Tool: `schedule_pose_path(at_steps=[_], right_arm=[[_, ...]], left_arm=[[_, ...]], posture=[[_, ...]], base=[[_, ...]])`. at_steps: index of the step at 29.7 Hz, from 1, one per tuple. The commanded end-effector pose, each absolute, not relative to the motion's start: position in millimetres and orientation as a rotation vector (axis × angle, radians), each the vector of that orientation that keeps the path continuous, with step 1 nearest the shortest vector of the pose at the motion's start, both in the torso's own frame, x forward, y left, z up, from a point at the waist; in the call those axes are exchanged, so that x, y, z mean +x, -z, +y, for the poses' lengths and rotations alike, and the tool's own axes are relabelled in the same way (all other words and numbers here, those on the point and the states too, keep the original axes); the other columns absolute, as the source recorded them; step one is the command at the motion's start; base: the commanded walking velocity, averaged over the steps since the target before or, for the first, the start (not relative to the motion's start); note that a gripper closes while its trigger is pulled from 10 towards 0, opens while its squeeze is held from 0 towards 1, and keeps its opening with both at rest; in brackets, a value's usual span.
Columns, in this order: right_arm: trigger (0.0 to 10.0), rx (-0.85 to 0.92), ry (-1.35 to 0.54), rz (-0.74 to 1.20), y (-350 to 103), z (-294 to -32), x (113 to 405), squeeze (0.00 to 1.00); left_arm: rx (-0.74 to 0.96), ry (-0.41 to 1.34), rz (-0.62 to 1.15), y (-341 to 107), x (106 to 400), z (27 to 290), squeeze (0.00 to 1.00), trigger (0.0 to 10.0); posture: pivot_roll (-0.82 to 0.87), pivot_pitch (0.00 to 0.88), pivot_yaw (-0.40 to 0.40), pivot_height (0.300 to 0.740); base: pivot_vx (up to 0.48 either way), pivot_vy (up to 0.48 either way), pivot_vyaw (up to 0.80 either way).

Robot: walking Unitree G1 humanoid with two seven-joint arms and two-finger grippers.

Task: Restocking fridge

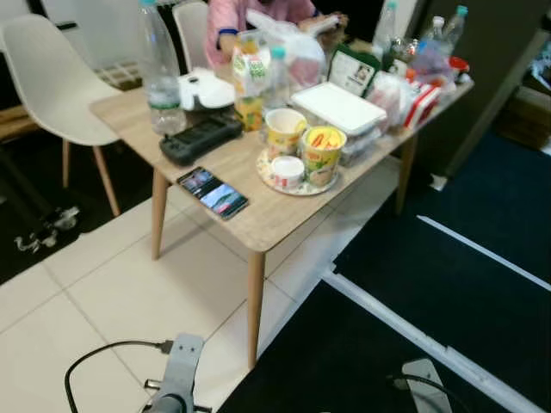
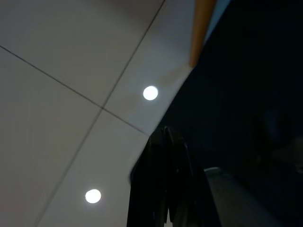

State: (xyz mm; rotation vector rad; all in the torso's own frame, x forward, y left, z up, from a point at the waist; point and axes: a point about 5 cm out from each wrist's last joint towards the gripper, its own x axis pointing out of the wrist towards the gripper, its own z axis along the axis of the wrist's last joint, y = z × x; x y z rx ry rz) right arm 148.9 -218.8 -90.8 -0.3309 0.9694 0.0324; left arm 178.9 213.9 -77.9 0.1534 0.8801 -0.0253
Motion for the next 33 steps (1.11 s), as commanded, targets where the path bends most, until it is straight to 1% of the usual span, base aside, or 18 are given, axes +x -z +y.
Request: schedule_pose_path(at_steps=[1, 33], right_arm=[[10.0, -0.324, -0.014, 0.988, 92.2, -224.0, 142.6, 0.0], [10.0, -0.32, -0.011, 0.992, 92.6, -224.2, 141.3, 0.0]], left_arm=[[0.152, 0.038, 0.887, 78.9, 178.4, 211.1, 0.0, 10.0], [0.148, 0.044, 0.89, 78.8, 180.3, 208.9, 0.0, 10.0]], posture=[[0.02, 0.07, -0.035, 0.74], [0.02, 0.073, -0.039, 0.74]], base=[[0.0, 0.0, -0.77], [0.0, 0.0, -0.77]])
